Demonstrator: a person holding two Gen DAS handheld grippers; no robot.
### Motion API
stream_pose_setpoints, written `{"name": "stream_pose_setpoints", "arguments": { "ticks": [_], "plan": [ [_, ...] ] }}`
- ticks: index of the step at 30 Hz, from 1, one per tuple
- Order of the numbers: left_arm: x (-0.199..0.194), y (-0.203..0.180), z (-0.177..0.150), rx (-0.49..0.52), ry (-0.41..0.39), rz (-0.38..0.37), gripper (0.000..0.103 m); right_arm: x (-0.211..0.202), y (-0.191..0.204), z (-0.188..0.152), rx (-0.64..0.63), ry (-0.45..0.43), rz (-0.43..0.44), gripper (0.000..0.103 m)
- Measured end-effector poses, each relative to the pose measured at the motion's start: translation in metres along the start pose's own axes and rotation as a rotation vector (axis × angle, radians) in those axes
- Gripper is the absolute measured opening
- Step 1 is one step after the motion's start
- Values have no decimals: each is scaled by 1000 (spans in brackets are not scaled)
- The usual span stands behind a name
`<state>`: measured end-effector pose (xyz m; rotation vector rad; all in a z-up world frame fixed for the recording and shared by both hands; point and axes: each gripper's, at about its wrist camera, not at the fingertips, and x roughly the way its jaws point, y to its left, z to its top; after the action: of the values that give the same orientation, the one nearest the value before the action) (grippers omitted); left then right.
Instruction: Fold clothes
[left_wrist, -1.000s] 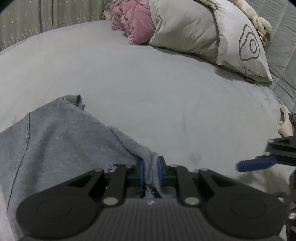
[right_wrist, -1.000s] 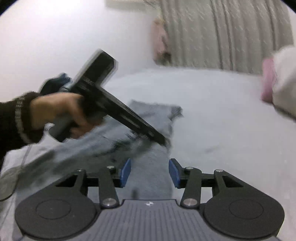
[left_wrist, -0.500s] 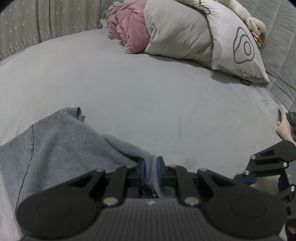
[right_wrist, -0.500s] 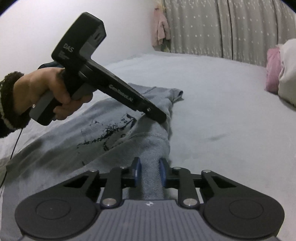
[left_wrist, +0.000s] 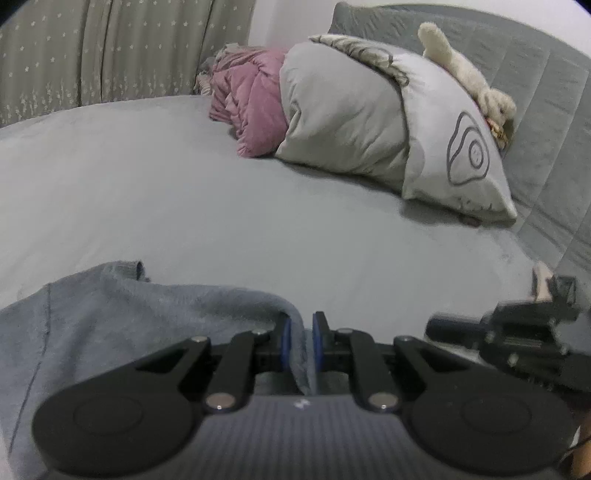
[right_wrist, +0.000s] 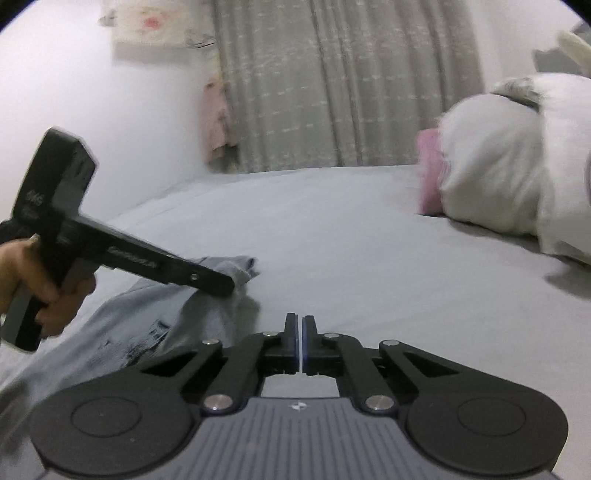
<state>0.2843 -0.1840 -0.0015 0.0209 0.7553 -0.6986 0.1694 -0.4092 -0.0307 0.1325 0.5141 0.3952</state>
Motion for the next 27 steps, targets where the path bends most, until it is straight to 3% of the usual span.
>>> {"name": "stream_pose_setpoints", "arguments": {
  "ticks": [3,5,9,12,13,15,18,19,20,23,25,27],
  "plan": [
    [-5,-1,0,25,-18,59,9,9,-5,-3,64,77,82,8],
    [-7,2,-2,34,13,100,9,14,-7,-6,83,118,119,24],
    [-1,12,-3,10,108,58,13,23,-9,-13,97,185,143,25],
    [10,3,0,15,150,19,45,27,-10,-16,94,218,136,25],
    [14,-3,0,27,162,7,52,29,-8,-18,83,227,149,25],
    [25,-15,1,61,179,13,53,31,-2,-20,54,238,168,25],
    [34,-24,2,67,196,17,54,33,7,-21,4,239,187,20],
    [34,-24,2,59,197,17,55,32,10,-21,-13,233,203,6],
    [31,-23,1,54,192,24,56,32,12,-20,-23,227,219,3],
    [20,-18,-1,48,186,44,61,26,23,-18,-76,178,292,1],
    [16,-14,0,51,198,57,65,22,37,-18,-122,158,387,1],
    [17,-12,1,54,215,67,67,21,42,-17,-138,158,402,2]
  ]
}}
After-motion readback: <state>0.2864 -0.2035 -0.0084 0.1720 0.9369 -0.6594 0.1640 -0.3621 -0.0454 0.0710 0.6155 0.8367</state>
